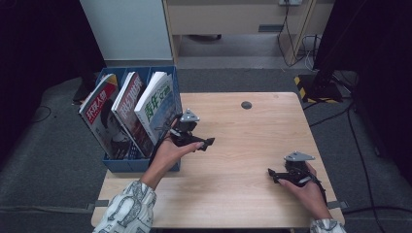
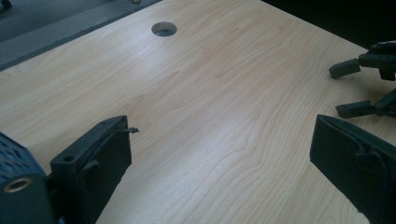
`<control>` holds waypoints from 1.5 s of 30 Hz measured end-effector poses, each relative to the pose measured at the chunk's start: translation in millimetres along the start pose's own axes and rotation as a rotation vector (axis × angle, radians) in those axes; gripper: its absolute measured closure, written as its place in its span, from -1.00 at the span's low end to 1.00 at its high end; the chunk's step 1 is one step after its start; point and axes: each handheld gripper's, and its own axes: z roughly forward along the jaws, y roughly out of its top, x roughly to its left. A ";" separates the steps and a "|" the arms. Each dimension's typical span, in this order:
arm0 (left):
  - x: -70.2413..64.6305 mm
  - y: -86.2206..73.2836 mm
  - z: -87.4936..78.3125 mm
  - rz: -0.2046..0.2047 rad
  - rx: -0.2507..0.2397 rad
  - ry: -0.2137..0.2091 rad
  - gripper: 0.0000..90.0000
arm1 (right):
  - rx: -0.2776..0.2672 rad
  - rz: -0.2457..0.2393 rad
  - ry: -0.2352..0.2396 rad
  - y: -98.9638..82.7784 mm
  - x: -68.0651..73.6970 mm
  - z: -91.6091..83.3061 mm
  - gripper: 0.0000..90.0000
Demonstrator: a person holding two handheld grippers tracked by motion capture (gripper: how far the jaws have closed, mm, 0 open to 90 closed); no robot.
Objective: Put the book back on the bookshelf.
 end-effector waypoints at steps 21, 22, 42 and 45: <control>-32.8 -27.6 56.3 -0.001 0.083 -0.007 -0.90 | 0.005 0.002 0.003 0.1 0.3 -0.1 -0.74; -34.2 -28.8 59.2 0.004 0.087 -0.011 -0.90 | 0.004 0.002 0.003 0.1 0.3 -0.1 -0.74; -55.0 -68.8 106.2 -0.018 0.194 -0.034 -0.88 | 0.006 0.000 0.003 0.2 0.6 0.3 -0.76; -55.0 -71.6 111.4 -0.019 0.205 -0.026 -0.88 | 0.006 0.002 0.004 0.3 0.7 0.4 -0.75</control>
